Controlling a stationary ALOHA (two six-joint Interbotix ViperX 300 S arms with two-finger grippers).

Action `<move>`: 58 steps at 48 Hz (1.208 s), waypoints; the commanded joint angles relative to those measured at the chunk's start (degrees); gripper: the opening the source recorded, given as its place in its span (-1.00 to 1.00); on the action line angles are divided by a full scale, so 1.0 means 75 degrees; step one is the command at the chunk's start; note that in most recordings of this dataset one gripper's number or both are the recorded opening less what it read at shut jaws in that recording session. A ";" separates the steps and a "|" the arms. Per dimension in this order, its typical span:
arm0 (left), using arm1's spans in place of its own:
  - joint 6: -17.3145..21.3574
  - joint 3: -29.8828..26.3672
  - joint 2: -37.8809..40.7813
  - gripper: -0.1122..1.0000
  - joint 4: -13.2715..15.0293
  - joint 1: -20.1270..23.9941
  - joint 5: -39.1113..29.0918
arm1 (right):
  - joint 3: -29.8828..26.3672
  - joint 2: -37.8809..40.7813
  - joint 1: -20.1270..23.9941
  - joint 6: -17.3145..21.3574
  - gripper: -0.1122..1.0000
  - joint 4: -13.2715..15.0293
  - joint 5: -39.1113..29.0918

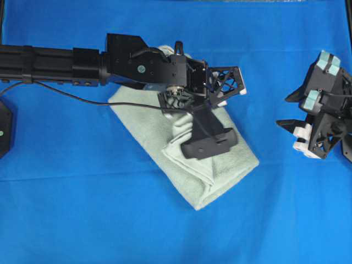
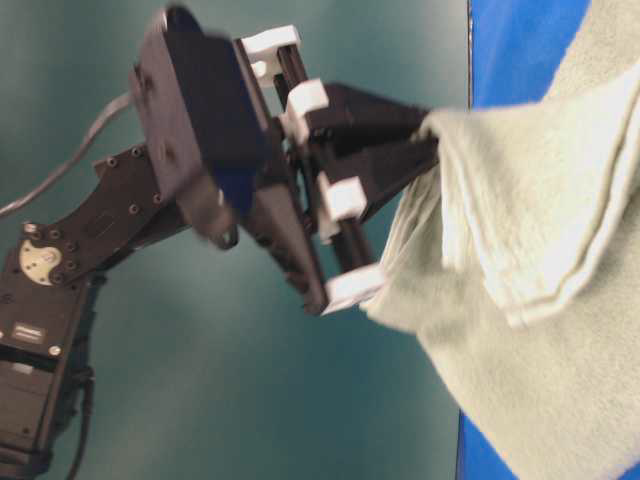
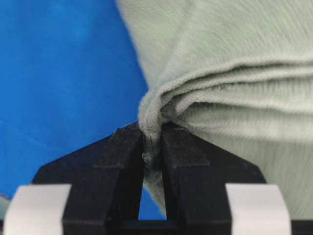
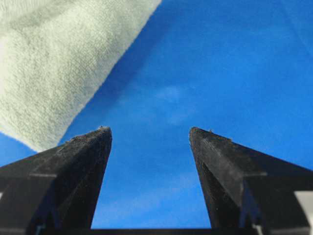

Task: Fold a bath towel.
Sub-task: 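Fold the left side over toward the right with the left gripper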

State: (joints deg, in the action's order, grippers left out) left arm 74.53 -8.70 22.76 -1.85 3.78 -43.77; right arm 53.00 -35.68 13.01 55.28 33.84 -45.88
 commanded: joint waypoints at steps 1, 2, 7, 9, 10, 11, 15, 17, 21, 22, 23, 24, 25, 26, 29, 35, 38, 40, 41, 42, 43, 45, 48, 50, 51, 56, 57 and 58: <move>-0.0574 -0.0012 -0.0187 -0.66 0.0668 0.0047 0.0691 | -0.0082 -0.0047 0.0012 0.0012 0.37 0.0035 0.0094; -0.0738 0.0023 -0.0187 -0.66 0.0703 0.0059 0.0809 | -0.0082 -0.0047 0.0012 0.0012 0.37 0.0035 0.0105; -0.1711 0.0199 -0.0234 -0.66 0.0691 0.0105 0.1184 | -0.0082 -0.0047 0.0012 0.0012 0.37 0.0023 0.0188; -0.2250 0.0281 -0.0270 -0.66 0.0691 0.0105 0.1277 | -0.0082 -0.0047 0.0012 0.0012 0.37 0.0023 0.0211; -0.2473 0.0305 -0.0293 -0.66 0.0691 0.0105 0.1289 | -0.0082 -0.0047 0.0012 0.0012 0.37 0.0023 0.0234; -0.2695 0.0340 -0.0293 -0.66 0.0691 0.0105 0.1313 | -0.0082 -0.0035 0.0012 0.0023 0.37 0.0023 0.0246; -0.3668 0.0492 -0.0363 -0.65 0.0680 0.0129 0.1371 | -0.0094 -0.0047 0.0012 0.0047 0.37 0.0023 0.0246; -0.4031 0.0539 -0.0387 -0.57 0.0680 0.0164 0.1383 | -0.0094 -0.0047 0.0012 0.0047 0.37 0.0023 0.0246; -0.4512 0.0633 -0.0434 -0.16 0.0586 0.0188 0.1418 | -0.0094 -0.0047 0.0023 0.0047 0.37 0.0035 0.0281; -0.4617 0.0645 -0.0445 -0.01 0.0563 0.0188 0.1465 | -0.0094 -0.0047 0.0012 0.0047 0.37 0.0023 0.0293; -0.4734 0.0656 -0.0457 0.10 0.0539 0.0188 0.1535 | -0.0094 -0.0035 0.0012 0.0047 0.37 0.0035 0.0305; -0.4793 0.0668 -0.0457 0.22 0.0551 0.0176 0.1594 | -0.0094 -0.0047 0.0012 0.0059 0.37 0.0035 0.0328; -0.4828 0.0668 -0.0457 0.33 0.0551 0.0164 0.1664 | -0.0082 -0.0047 0.0023 0.0059 0.37 0.0023 0.0352; -0.4852 0.0691 -0.0469 0.43 0.0539 0.0152 0.1723 | -0.0094 -0.0047 0.0023 0.0059 0.37 0.0035 0.0363; -0.4875 0.0715 -0.0480 0.67 0.0551 0.0117 0.1969 | -0.0094 -0.0047 0.0023 0.0059 0.37 0.0035 0.0387; -0.5027 0.0762 -0.0562 0.77 0.0539 0.0105 0.2590 | -0.0094 -0.0035 0.0012 0.0059 0.37 0.0023 0.0422; -0.5180 0.0820 -0.0633 0.73 0.0563 0.0117 0.2883 | -0.0094 -0.0047 0.0012 0.0070 0.37 0.0023 0.0422; -0.5402 0.0867 -0.0668 0.73 0.0574 0.0141 0.3082 | -0.0094 -0.0047 0.0012 0.0070 0.37 0.0023 0.0434; -0.5555 0.0902 -0.0691 0.73 0.0574 0.0141 0.3188 | -0.0094 -0.0047 0.0012 0.0070 0.37 0.0023 0.0445; -0.5707 0.0926 -0.0703 0.73 0.0574 0.0152 0.3281 | -0.0094 -0.0047 0.0023 0.0070 0.37 0.0023 0.0457; -0.5883 0.0961 -0.0727 0.73 0.0574 0.0164 0.3352 | -0.0094 -0.0035 0.0012 0.0070 0.37 0.0023 0.0469; -0.6352 0.1078 -0.0785 0.73 0.0574 0.0188 0.3492 | -0.0105 -0.0047 0.0012 0.0070 0.37 0.0023 0.0504; -0.6914 0.1195 -0.0867 0.73 0.0539 0.0234 0.3504 | -0.0105 -0.0047 0.0012 0.0070 0.37 0.0023 0.0551; -0.7125 0.1289 -0.0949 0.73 0.0539 0.0258 0.3492 | -0.0105 -0.0047 0.0012 0.0070 0.37 0.0035 0.0562; -0.7230 0.1348 -0.0996 0.72 0.0539 0.0270 0.3469 | -0.0105 -0.0059 0.0023 0.0070 0.37 0.0035 0.0574; -0.7629 0.1734 -0.1371 0.71 0.0527 0.0281 0.3504 | -0.0129 -0.0141 0.0023 0.0070 0.37 0.0047 0.0645; -0.7676 0.1816 -0.1453 0.71 0.0527 0.0281 0.3527 | -0.0129 -0.0164 0.0012 0.0070 0.37 0.0047 0.0691; -0.7676 0.1898 -0.1523 0.71 0.0539 0.0270 0.3539 | -0.0129 -0.0187 0.0012 0.0059 0.37 0.0059 0.0727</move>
State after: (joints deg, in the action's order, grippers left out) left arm 17.49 4.83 15.64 2.29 6.06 -17.93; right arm 53.00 -36.21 13.01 55.72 33.84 -41.48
